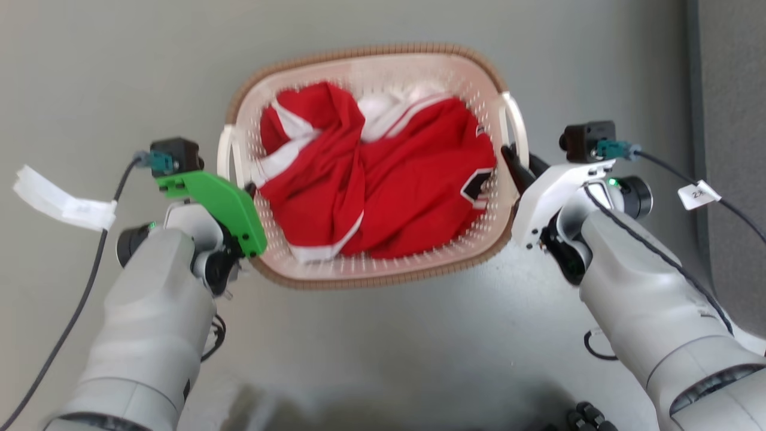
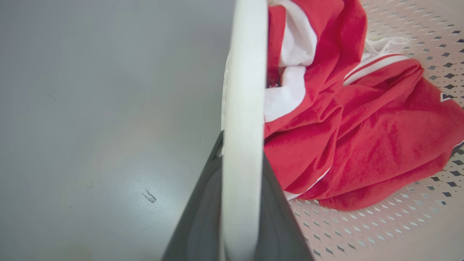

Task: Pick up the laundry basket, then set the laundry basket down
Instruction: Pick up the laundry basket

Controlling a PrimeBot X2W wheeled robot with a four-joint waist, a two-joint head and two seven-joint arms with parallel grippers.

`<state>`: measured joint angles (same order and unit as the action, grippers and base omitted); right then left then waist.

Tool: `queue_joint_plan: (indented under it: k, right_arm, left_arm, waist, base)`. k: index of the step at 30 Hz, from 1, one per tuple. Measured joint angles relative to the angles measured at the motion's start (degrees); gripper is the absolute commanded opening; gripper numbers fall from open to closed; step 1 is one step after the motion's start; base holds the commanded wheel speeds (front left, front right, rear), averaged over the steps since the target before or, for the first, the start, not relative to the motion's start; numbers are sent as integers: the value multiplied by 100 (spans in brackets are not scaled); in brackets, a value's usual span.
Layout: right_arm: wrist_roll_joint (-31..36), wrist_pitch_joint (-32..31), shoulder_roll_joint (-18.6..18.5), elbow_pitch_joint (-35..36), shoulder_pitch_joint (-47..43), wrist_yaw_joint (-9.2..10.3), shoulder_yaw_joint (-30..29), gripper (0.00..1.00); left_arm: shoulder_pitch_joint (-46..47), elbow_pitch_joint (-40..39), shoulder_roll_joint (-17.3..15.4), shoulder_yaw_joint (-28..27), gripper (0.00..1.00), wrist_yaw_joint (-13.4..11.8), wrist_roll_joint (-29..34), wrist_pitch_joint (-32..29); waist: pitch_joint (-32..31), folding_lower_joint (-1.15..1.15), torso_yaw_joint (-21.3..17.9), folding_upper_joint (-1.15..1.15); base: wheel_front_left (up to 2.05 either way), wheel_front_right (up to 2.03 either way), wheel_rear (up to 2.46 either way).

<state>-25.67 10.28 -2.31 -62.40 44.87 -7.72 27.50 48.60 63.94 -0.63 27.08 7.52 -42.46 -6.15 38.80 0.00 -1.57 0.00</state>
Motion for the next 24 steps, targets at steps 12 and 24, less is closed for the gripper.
queue_joint_plan:
  k: [12,24]
  right_arm:
    - [-723,-586,-9,24,-467,1,423,0]
    - [-1279,-1145,-23,71,-697,1,620,0]
  left_arm:
    - [-460,111,-11,79,0,-5,-389,-427]
    - [-683,208,-33,100,0,-7,-672,-751]
  waist:
    - [-864,0,28,0]
    - [-1688,0,38,0]
  base:
    - [0,0,0]
    - [0,0,0]
